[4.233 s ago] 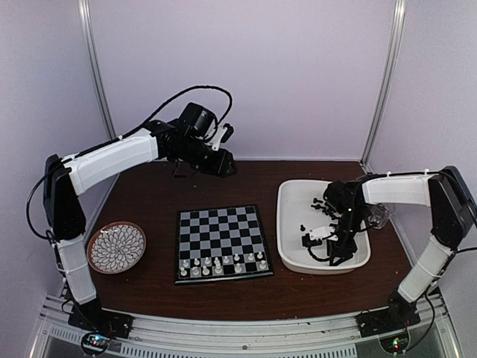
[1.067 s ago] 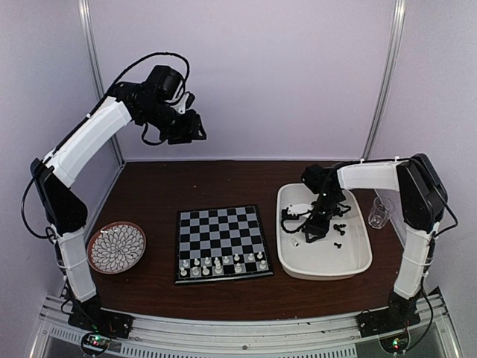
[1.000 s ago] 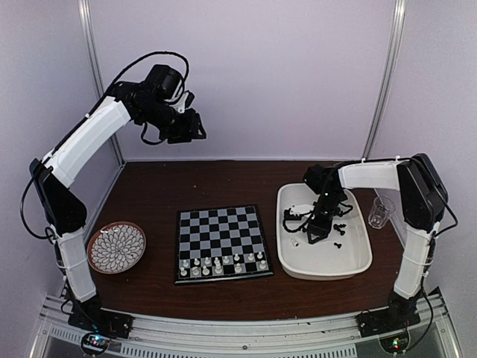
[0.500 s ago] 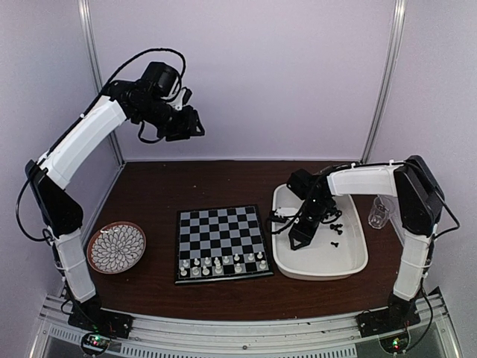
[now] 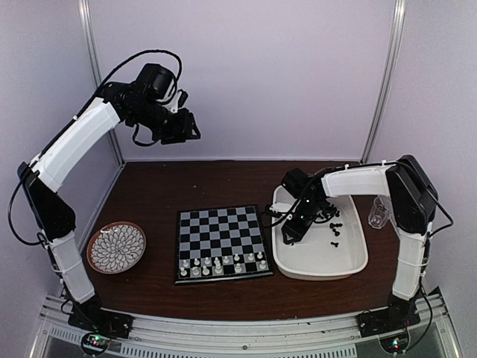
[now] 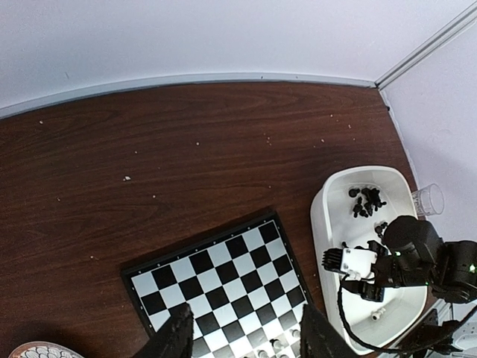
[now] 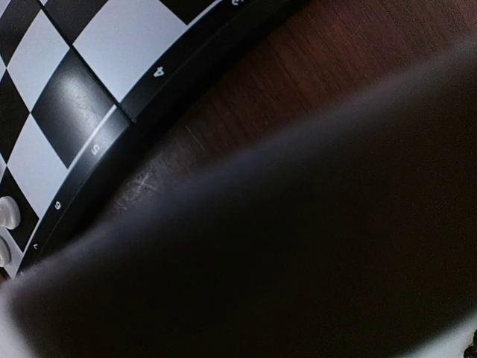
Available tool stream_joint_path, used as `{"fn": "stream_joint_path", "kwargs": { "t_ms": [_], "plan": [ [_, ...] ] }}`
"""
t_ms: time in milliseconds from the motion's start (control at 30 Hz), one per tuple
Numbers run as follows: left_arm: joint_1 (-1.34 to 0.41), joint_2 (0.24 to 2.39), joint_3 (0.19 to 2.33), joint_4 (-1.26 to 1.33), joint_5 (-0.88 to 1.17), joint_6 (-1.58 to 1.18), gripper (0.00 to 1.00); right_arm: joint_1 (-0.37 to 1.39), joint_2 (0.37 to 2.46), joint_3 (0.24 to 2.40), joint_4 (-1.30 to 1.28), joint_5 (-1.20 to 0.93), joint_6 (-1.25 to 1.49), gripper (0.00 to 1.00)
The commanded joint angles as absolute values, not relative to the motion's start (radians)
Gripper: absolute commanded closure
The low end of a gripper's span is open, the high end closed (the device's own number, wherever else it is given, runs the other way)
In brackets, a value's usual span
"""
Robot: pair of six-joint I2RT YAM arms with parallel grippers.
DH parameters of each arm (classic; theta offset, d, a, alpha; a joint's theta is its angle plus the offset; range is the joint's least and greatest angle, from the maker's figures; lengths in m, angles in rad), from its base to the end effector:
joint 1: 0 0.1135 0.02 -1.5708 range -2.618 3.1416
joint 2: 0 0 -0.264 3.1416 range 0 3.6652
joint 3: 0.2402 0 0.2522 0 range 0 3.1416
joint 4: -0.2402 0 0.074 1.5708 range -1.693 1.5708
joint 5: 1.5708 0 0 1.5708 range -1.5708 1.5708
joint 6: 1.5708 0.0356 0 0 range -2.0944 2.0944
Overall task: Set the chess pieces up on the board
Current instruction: Pick up the knight from the storage box.
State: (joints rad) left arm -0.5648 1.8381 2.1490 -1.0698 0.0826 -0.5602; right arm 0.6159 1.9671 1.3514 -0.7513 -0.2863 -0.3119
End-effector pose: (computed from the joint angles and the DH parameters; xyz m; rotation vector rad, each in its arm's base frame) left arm 0.3228 -0.2080 0.4248 0.0486 2.4203 -0.6394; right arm 0.3031 0.2268 0.1586 -1.3581 2.6174 0.4657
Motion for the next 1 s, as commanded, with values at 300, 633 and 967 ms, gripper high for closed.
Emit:
{"fn": "stream_joint_path", "kwargs": {
  "t_ms": [300, 633, 967],
  "plan": [
    [-0.571, 1.716, 2.006, -0.971, 0.060, -0.559, 0.51, 0.620, 1.913, 1.276, -0.864, -0.214, -0.330, 0.66],
    [-0.577, 1.645, 1.895, -0.899, 0.030, -0.559, 0.51, 0.621, 1.927, 1.273, -0.872, -0.223, -0.360, 0.77],
    [-0.580, 1.707, 1.898, -0.729, 0.103, -0.521, 0.51, 0.592, 1.840, 1.264, -0.886, -0.254, -0.412, 0.86]
  ]
}}
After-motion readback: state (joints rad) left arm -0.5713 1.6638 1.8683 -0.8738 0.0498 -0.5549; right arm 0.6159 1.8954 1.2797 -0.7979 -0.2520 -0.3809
